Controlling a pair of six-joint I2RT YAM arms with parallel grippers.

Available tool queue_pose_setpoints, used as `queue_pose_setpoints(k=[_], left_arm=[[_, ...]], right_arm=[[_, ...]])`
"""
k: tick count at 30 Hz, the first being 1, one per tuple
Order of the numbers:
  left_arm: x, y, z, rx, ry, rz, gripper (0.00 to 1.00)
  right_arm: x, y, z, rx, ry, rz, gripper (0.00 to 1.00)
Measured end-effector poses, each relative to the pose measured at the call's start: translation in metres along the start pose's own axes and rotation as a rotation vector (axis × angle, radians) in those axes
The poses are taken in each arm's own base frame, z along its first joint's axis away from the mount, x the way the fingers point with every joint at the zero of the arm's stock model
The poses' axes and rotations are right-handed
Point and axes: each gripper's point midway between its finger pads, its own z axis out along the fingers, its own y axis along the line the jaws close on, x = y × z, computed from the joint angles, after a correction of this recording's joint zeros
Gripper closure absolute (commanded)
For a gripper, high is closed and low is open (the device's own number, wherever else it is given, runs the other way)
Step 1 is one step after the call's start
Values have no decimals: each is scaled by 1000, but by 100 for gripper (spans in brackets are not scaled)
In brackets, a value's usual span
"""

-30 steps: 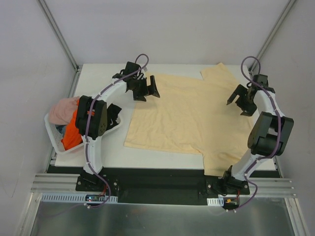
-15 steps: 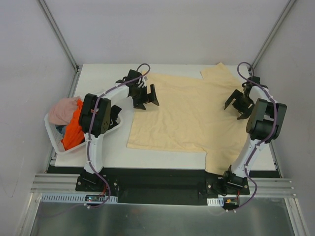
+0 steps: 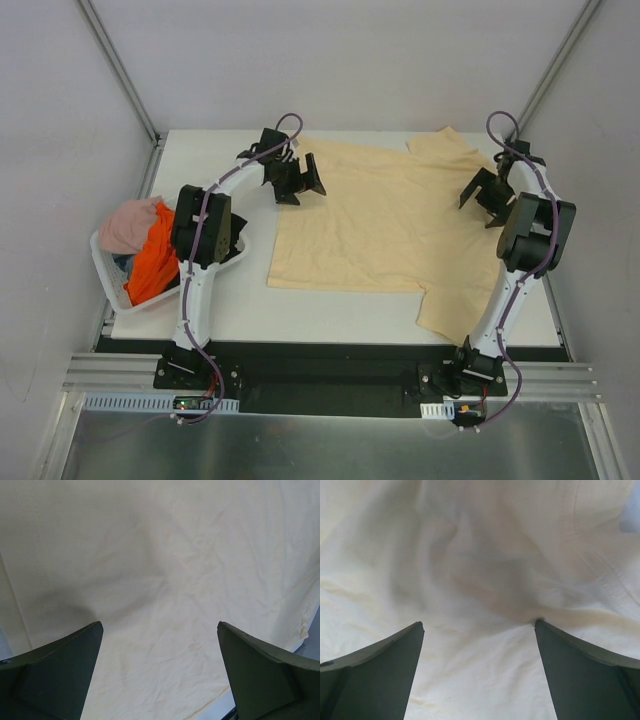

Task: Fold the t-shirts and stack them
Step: Flatten out the tshirt

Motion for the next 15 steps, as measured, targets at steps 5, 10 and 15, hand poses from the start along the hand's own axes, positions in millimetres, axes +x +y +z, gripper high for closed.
queue_pose_setpoints(k=[5,10,15], left_arm=[[-17,-10,-13,-7,-62,28,1],[1,-20,-63,-62,-132,53,1],[66,-45,-121,-74,-172,104,1]], right_arm=[[-5,-4,-14,25,-25,-15,4],[-3,-4,-85,-10,-153,-30,4],[28,-14,-174,-85,-352,-35,4]])
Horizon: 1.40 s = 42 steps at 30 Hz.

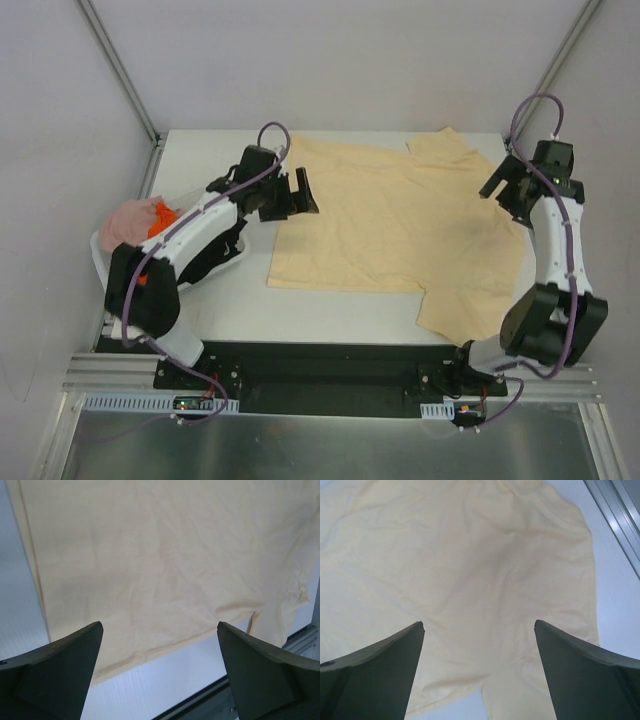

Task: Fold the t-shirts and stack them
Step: Flatten out the tshirt, then grap the side of the flattened tshirt closest away from the robot with both arms

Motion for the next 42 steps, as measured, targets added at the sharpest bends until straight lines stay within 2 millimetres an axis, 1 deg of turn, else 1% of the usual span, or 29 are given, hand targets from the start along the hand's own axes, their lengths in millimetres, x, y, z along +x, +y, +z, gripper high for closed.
queue_pose_setpoints(k=[1,2,3,4,5,7,8,9,10,12,14,16,18,20,22,26,29,31,32,33,37,39,42], left_arm=[[14,-7,-11,12,1,8,1],[29,-12,-20,21,2,10,1],[40,-14,-26,23,7,11,1],[56,-15,-30,26,24,4,1],[70,-13,-31,16,40,-10,2],[97,1,-30,-24,81,-46,4],[110,11,-28,-57,99,-72,6],[122,23,-26,-96,115,-99,6],[135,34,-25,-136,136,-129,7],[151,54,-24,-200,150,-173,10],[158,59,-28,-224,141,-200,12],[160,68,-32,-260,123,-225,19],[160,76,-33,-297,98,-249,22],[159,84,-34,-334,77,-274,24],[158,91,-35,-364,59,-298,29],[154,102,-33,-424,20,-329,32],[153,110,-30,-467,1,-344,39],[153,114,-28,-488,-1,-352,42],[153,116,-26,-497,2,-357,49],[154,117,-25,-504,8,-359,51],[162,122,-19,-529,38,-376,55],[166,124,-17,-539,52,-380,62],[168,126,-15,-545,59,-383,69]], right_arm=[[3,-1,-14,-12,-30,-1,4],[8,-3,-23,-20,-51,-1,4],[15,-6,-29,-23,-61,-1,4],[23,-8,-31,-26,-58,-1,4],[32,-11,-31,-27,-46,-1,4],[47,-14,-25,-28,-12,0,4],[56,-15,-20,-31,15,0,4],[61,-16,-18,-33,31,0,4],[67,-16,-16,-36,46,0,4],[69,-15,-16,-48,55,0,4],[69,-13,-16,-58,54,0,4],[68,-12,-16,-60,51,0,4],[67,-12,-16,-61,47,0,4],[68,-12,-16,-62,44,0,4],[68,-12,-16,-64,41,0,4],[67,-12,-17,-67,36,0,4],[67,-11,-17,-68,36,-1,4],[67,-11,-17,-68,36,-1,4],[67,-11,-17,-68,36,-1,4],[67,-11,-17,-68,36,-1,4],[67,-11,-17,-67,36,1,4],[67,-11,-17,-68,36,2,4],[67,-11,-16,-67,37,5,4]])
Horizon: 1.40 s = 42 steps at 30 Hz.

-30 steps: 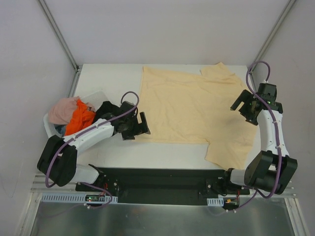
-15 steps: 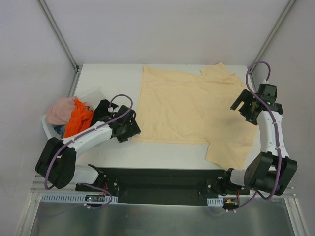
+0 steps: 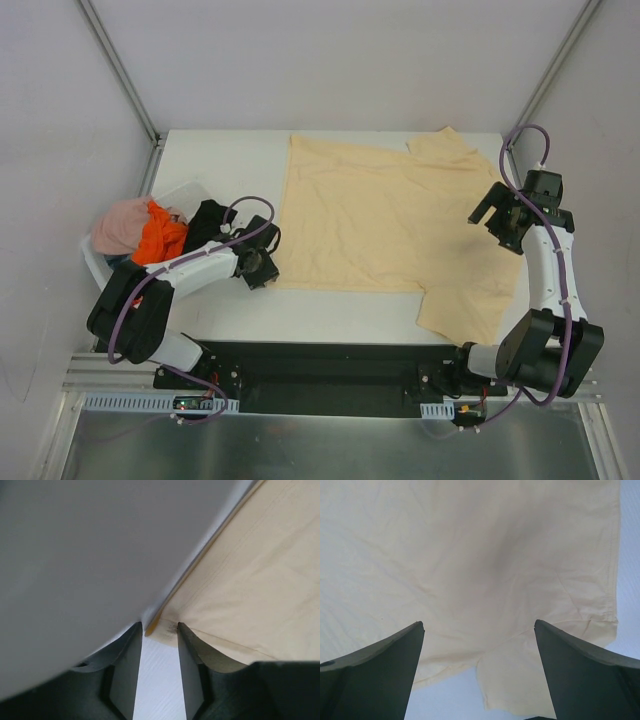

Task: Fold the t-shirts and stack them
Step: Grap the side of the flattened tshirt closest away from the robot with both arms

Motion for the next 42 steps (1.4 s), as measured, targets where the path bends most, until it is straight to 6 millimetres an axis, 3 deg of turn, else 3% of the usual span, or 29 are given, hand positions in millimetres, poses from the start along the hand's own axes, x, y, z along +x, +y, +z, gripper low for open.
queue_pose_setpoints(k=[6,9,11,18,24,29,35,37,42], left_arm=[[0,0,1,-1,0,2,69],[-1,-1,2,1,-2,6,84],[-1,-3,4,3,-4,7,100],[-3,-6,5,14,-8,18,100],[2,-3,-1,36,3,37,100],[7,3,-8,50,8,54,100],[8,2,-12,65,14,62,100],[8,2,-12,65,14,66,100],[7,3,-12,65,12,84,100]], right_arm=[[4,-2,2,7,9,10,4],[12,-6,5,24,32,23,4],[15,-9,5,38,40,31,4],[34,-28,2,128,68,66,4],[56,-32,-15,127,92,97,3],[102,-37,-29,117,173,83,3],[196,-30,-44,111,414,-36,3],[216,-33,-48,127,463,-53,0],[241,-46,-51,192,537,-25,12]])
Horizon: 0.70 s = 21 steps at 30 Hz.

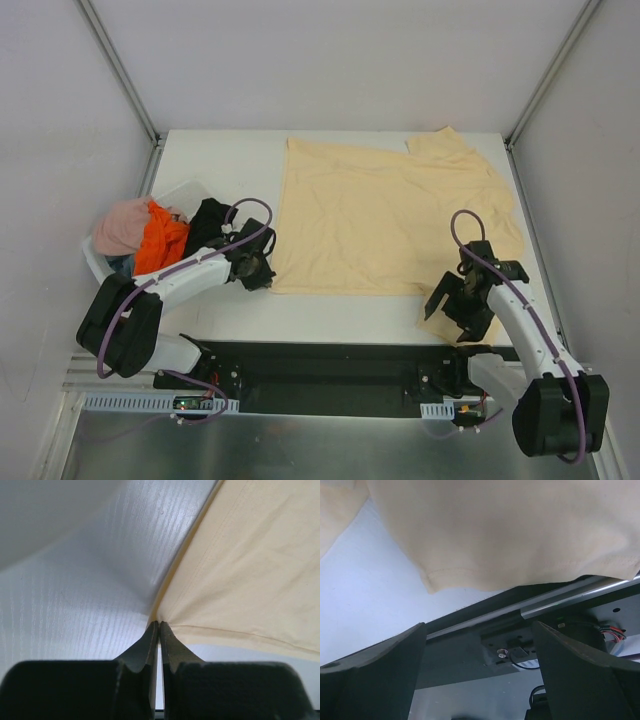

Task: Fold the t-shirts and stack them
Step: Grap the side of the flattened tshirt closest away from the robot with both arms

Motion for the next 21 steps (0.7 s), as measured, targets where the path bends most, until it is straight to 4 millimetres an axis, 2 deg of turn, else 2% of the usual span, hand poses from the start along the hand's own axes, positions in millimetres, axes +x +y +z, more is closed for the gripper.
queue_pose_setpoints(k=[4,5,7,13,17,21], left_arm=[[-3,-4,-3,4,-5,9,100],[-5,-5,-3,6,-8,11,100],[-7,-6,-4,8,-17,14,100],[-10,-7,-5,7,-29,17,100],[-11,-8,-5,7,-30,18,100],[-13,-11,-3,3,-27,21,100]], right_arm=[[2,-2,7,45,48,11,24],[2,-3,9,60,66,12,30],[3,-4,15,94,103,15,37],[0,-4,30,143,158,18,54],[-2,-8,41,195,187,18,55],[-6,-12,43,218,171,21,58]])
